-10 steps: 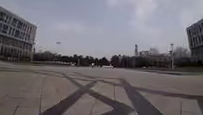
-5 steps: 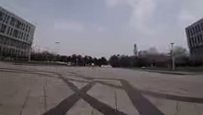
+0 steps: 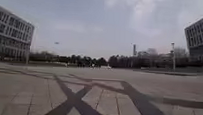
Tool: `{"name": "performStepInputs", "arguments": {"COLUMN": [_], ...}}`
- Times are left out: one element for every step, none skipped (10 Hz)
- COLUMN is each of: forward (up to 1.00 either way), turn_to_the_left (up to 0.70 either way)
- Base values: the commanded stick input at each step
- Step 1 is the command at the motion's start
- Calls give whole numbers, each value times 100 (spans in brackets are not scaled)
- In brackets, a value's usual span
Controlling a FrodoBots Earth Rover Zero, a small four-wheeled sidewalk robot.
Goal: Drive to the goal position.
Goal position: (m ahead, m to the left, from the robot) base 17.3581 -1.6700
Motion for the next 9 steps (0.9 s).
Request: {"name": "performStepInputs", "arguments": {"forward": [85, 85, 85, 85, 85, 85, 85, 85, 85], "turn_to_the_left": [0, 0, 0, 0, 0, 0, 0, 0, 0]}}
